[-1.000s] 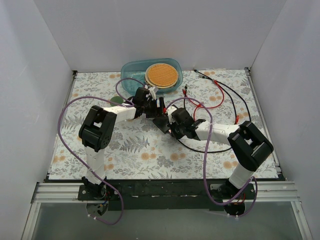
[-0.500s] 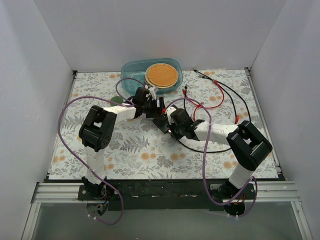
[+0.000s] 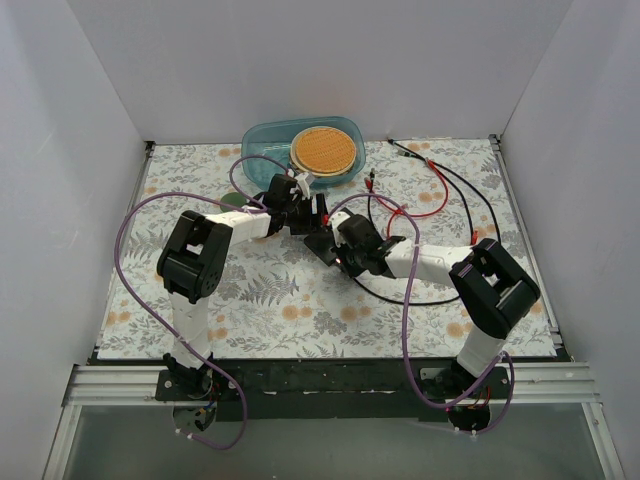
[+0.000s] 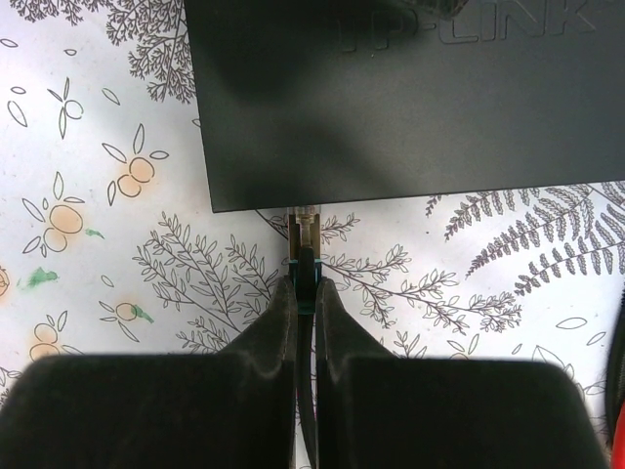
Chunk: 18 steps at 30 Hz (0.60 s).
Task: Insert the plug into the switch port
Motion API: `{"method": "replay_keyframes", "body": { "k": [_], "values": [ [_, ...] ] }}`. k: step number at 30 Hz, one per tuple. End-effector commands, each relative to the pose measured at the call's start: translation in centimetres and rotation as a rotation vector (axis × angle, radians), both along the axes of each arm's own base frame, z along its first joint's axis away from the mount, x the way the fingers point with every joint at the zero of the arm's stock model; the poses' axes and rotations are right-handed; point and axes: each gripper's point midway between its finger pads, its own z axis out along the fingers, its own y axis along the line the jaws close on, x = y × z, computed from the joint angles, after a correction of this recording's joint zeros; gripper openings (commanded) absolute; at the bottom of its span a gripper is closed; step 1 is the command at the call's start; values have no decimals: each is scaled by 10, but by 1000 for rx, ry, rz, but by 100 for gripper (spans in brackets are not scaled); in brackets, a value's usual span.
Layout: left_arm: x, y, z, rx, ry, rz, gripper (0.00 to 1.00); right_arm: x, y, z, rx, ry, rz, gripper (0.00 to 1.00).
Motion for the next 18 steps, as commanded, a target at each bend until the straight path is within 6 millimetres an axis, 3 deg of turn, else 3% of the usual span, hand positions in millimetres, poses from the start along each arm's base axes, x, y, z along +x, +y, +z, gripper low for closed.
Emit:
{"method": "replay_keyframes", "body": {
  "k": [1,6,12,18],
  "values": [
    [-62,-19,-3,-34,187,-131,67,50,44,60,173,-222,17,1],
    [-63,-19,-3,-35,188,-136,67,43,56,68,212,-258,147,1],
    [-65,-18,-5,-27,198,-137,68,40,52,67,200,-278,167,1],
    [-67,-19,-1,-37,198,-143,67,51,51,62,169,-267,107,1]
  ]
}}
